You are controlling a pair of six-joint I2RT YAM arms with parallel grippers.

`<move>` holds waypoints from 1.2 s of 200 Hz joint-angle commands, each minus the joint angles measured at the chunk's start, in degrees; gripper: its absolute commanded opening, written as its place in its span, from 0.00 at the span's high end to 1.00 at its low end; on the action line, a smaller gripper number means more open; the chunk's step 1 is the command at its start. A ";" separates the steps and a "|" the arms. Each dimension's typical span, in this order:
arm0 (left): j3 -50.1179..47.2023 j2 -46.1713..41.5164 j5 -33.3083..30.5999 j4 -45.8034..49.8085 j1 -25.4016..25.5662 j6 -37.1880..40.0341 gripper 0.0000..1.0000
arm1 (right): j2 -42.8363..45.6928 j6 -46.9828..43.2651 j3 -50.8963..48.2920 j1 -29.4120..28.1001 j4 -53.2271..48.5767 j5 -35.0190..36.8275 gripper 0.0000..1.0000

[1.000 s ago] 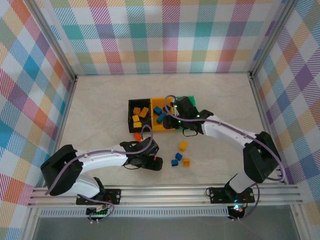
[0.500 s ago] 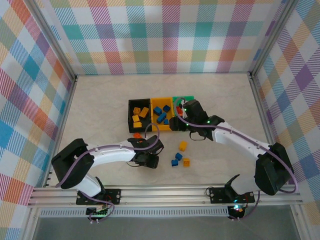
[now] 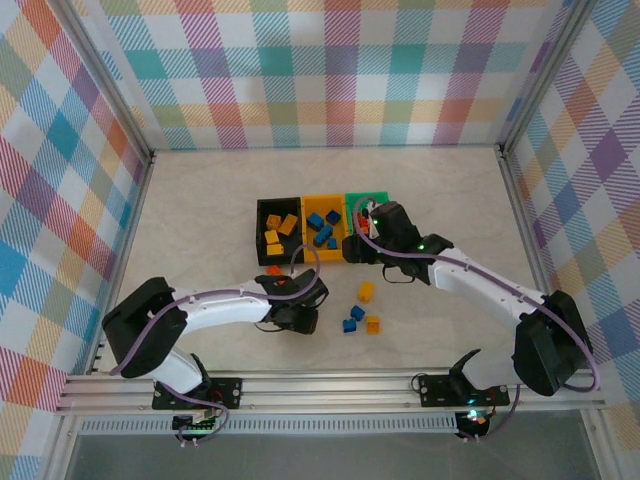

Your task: Sort the legos into containers by color

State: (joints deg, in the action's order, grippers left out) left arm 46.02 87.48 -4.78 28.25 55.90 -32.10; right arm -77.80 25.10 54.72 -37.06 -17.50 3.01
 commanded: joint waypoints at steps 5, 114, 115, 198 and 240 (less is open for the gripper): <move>1.44 -2.73 -0.18 -0.37 0.68 -0.15 0.24 | 1.69 0.91 -1.15 0.49 1.82 -0.19 0.34; 4.08 4.55 -0.17 -2.61 -3.25 4.16 0.43 | 4.66 0.72 -3.03 2.23 1.32 -0.29 0.34; 4.03 4.50 -0.12 -2.55 -3.21 4.11 0.44 | 4.67 0.73 -3.04 2.24 1.28 -0.29 0.34; 4.73 -3.11 1.08 1.63 -2.37 1.31 0.60 | 5.58 1.42 -4.13 3.92 1.74 -0.37 0.34; 6.77 -0.24 0.59 6.16 -2.37 2.31 0.21 | 6.51 1.31 -5.15 4.62 1.63 -0.93 0.34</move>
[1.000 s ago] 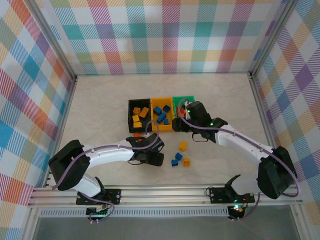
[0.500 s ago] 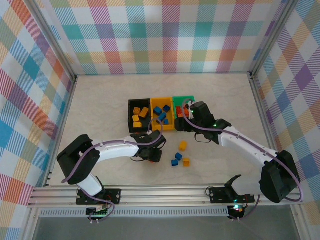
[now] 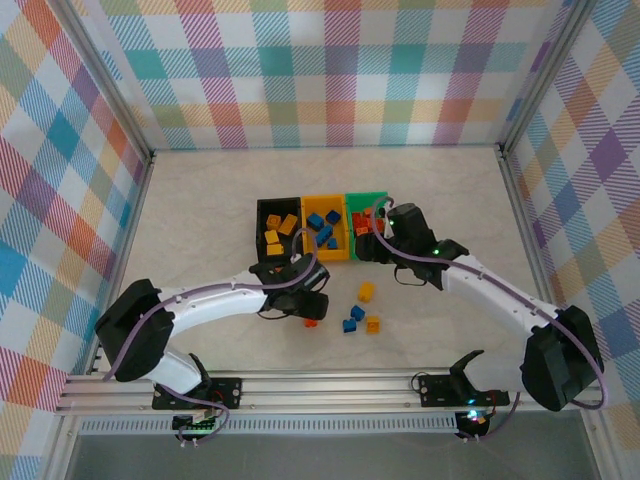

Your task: Sort the legos into containers by color

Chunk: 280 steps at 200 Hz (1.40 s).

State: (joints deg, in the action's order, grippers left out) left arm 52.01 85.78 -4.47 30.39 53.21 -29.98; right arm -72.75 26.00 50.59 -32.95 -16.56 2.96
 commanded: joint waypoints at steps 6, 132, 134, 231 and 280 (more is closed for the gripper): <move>0.61 2.30 0.90 3.98 0.36 0.34 0.20 | 1.60 0.37 -1.15 0.64 0.74 -1.02 0.34; 0.37 6.26 2.98 2.13 2.22 -1.63 0.70 | 2.57 0.79 -2.60 2.17 1.27 -1.61 0.34; 0.48 6.03 3.00 2.26 2.24 -1.61 0.71 | 2.59 0.84 -2.60 2.18 1.27 -1.58 0.34; 35.01 18.54 2.05 6.38 -7.26 7.86 0.72 | 7.10 2.38 -7.24 3.07 0.57 0.73 0.33; 58.70 35.48 1.62 10.51 -10.22 9.02 0.73 | 8.28 2.44 -8.20 3.33 -0.34 0.75 0.33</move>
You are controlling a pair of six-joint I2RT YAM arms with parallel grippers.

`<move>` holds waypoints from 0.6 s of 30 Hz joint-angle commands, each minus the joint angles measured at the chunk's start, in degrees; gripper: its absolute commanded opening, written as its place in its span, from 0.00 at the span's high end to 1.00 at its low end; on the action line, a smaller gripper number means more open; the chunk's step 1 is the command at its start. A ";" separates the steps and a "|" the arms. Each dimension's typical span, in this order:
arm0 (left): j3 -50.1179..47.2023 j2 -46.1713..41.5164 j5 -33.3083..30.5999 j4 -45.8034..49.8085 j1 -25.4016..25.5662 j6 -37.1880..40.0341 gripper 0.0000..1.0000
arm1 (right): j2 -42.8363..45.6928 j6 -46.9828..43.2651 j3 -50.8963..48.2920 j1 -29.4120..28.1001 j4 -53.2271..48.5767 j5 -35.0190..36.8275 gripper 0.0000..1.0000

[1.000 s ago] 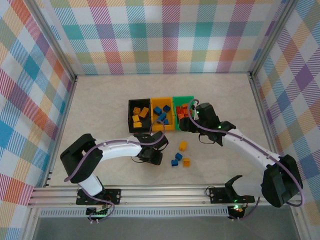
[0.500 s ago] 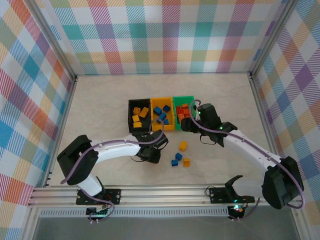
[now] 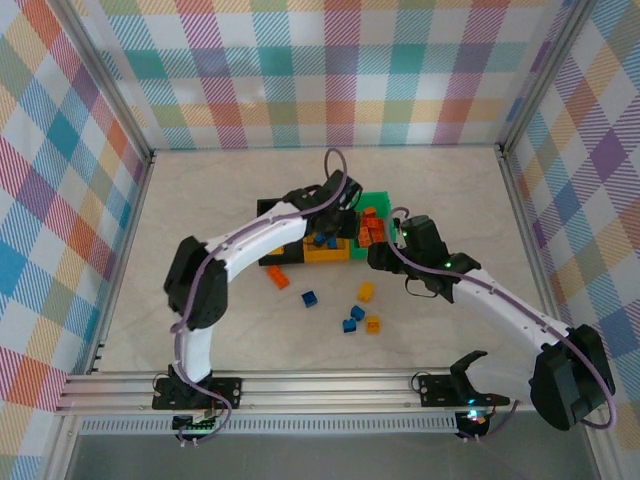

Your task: Sort the legos into containers by color

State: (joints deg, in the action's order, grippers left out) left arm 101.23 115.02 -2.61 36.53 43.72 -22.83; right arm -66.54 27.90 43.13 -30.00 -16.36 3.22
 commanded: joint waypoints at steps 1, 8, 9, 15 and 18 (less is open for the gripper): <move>10.06 6.56 -0.26 4.53 -0.79 1.85 0.73 | 2.09 0.56 -0.80 0.38 -0.57 0.48 0.33; 25.20 17.62 0.57 9.32 -1.58 1.34 0.55 | 3.09 0.49 -2.16 0.38 -1.18 0.08 0.32; 25.56 17.94 0.63 9.44 -1.45 1.24 0.47 | 3.21 0.40 -2.16 0.38 -1.37 -0.03 0.32; 20.94 13.39 0.59 7.30 -0.69 1.20 0.25 | 3.44 0.14 -2.34 0.42 -1.84 -0.10 0.30; 14.72 8.28 0.70 4.72 -0.15 0.68 0.23 | 3.68 0.29 -2.50 0.38 -1.81 -0.10 0.30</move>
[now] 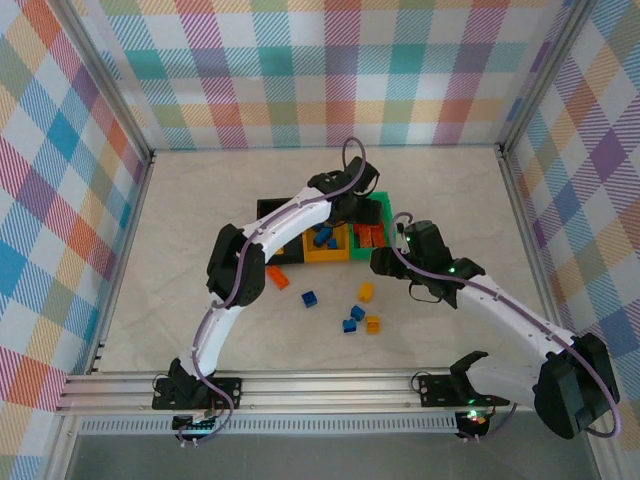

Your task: Sort the legos into containers by color

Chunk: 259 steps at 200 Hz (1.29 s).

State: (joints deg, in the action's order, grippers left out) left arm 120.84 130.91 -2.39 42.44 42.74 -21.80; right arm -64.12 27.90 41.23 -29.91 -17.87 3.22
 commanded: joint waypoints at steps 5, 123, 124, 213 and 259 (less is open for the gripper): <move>-10.47 -11.53 0.48 -3.21 0.90 -1.13 0.22 | 1.49 0.31 -0.72 0.30 -0.53 0.19 0.30; -47.15 -25.70 7.72 -18.97 10.39 -1.63 0.13 | 4.94 0.75 -1.79 1.57 -2.71 4.57 0.30; -47.12 -25.53 7.74 -19.10 10.46 -1.60 0.13 | 5.04 0.75 -1.78 1.63 -2.75 4.58 0.30; -39.94 -13.95 4.33 -16.15 12.54 0.81 0.45 | 7.43 0.58 -2.53 3.27 -4.13 4.34 0.31; -40.24 -16.50 2.82 -16.01 12.45 0.93 0.66 | 7.08 0.66 -2.57 3.44 -3.47 3.56 0.31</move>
State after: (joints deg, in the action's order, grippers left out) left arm 79.77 115.87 1.93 25.63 55.00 -21.54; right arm -57.52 28.12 39.07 -26.94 -21.50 7.07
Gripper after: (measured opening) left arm 0.369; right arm 0.695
